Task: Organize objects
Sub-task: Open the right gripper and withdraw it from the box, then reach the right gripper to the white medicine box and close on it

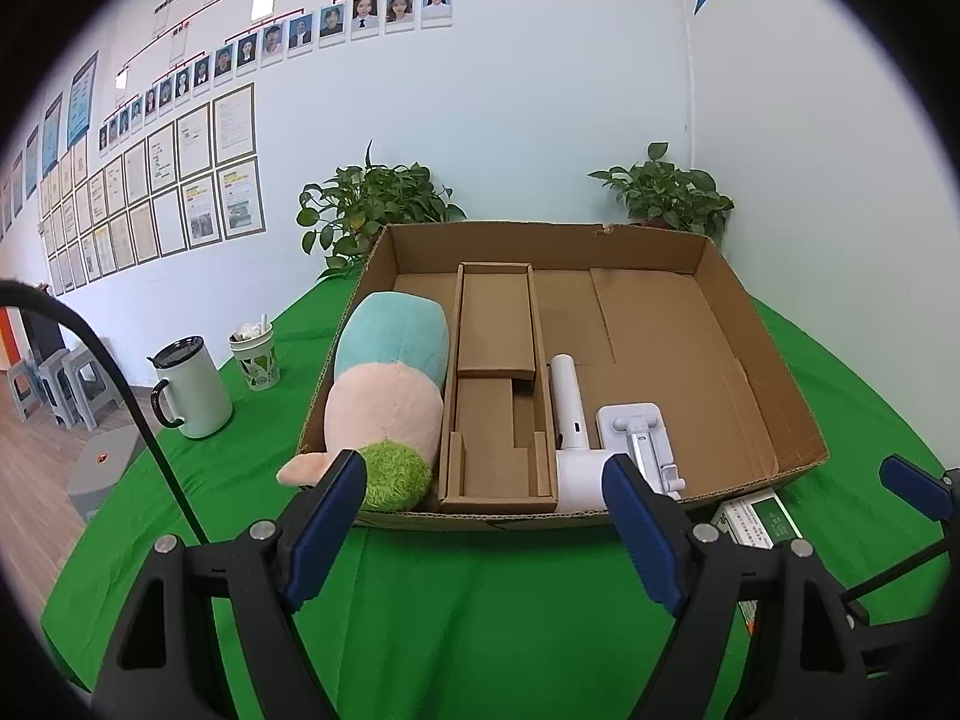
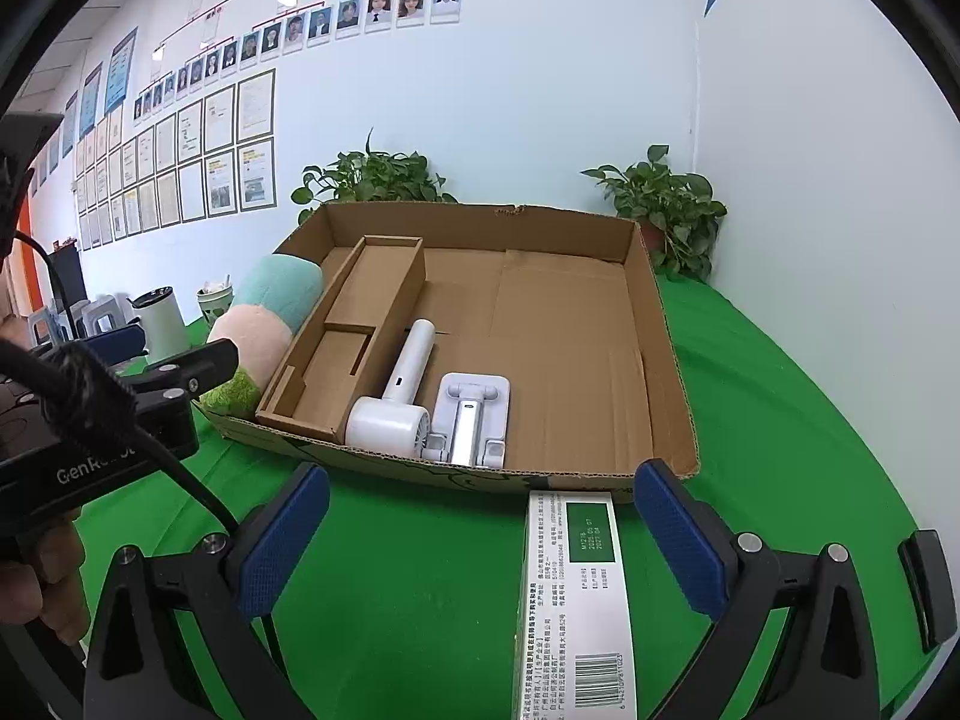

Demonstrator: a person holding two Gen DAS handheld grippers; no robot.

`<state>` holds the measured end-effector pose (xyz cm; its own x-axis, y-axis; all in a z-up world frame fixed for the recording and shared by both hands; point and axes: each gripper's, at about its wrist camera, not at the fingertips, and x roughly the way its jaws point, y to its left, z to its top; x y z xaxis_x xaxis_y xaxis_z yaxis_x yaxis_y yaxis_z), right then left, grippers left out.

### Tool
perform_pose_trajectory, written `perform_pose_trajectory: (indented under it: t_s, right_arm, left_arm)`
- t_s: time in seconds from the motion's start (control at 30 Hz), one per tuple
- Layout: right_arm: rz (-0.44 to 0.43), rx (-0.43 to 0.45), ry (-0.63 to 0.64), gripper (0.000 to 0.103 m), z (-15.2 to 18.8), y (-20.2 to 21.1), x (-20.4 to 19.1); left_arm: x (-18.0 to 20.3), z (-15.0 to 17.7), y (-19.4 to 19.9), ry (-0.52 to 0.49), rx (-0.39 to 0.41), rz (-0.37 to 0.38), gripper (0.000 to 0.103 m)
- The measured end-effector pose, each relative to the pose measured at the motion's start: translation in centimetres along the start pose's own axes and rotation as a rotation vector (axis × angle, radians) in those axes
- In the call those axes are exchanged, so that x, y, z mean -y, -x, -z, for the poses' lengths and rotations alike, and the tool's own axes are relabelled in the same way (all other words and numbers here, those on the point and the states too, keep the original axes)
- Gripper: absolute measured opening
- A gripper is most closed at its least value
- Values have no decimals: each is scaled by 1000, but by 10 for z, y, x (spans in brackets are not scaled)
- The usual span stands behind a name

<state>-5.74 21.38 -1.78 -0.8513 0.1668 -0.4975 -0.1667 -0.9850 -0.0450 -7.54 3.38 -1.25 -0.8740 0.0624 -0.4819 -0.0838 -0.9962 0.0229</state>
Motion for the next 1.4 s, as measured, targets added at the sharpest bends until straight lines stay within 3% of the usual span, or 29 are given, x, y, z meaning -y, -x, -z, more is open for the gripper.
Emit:
perform_pose_trajectory:
  t_s: [0.27, 0.4, 0.53, 0.77, 0.87, 1.03, 1.1, 1.2, 1.3, 1.37, 1.4]
  right_arm:
    - [-7, -45, -31, 102, 4, -10, 7]
    - [-52, -88, -59, 102, 14, -17, 12]
    - [-80, -142, -97, 102, 36, -21, 28]
    - [-76, -277, -145, 99, 87, -19, 59]
    - [-83, -286, -135, 90, 93, -17, 58]
    - [-44, -298, -63, 46, 91, -26, 44]
    - [-63, -298, -49, 37, 89, -27, 38]
    - [-124, -300, -16, 36, 87, -27, 20]
    - [-167, -298, 25, 39, 88, -25, 3]
    - [-132, -281, 33, 71, 87, -22, 2]
    - [-98, -257, 25, 101, 86, -19, 7]
  left_arm:
    - [0, 6, -14, -13, -42, -4, 81]
    - [2, 12, -20, -18, -78, 31, 81]
    - [3, 28, -29, -50, -167, 124, 81]
    - [-12, 65, -36, -34, -289, 161, 81]
    - [-26, 68, -31, -9, -287, 158, 81]
    - [-56, 55, -15, 48, -238, 121, 81]
    - [-65, 51, -13, 79, -233, 128, 81]
    - [-71, 52, -18, 129, -273, 212, 81]
    - [-68, 55, -28, 190, -333, 312, 81]
    - [-60, 57, -35, 217, -372, 397, 81]
    - [-54, 58, -38, 223, -384, 431, 81]
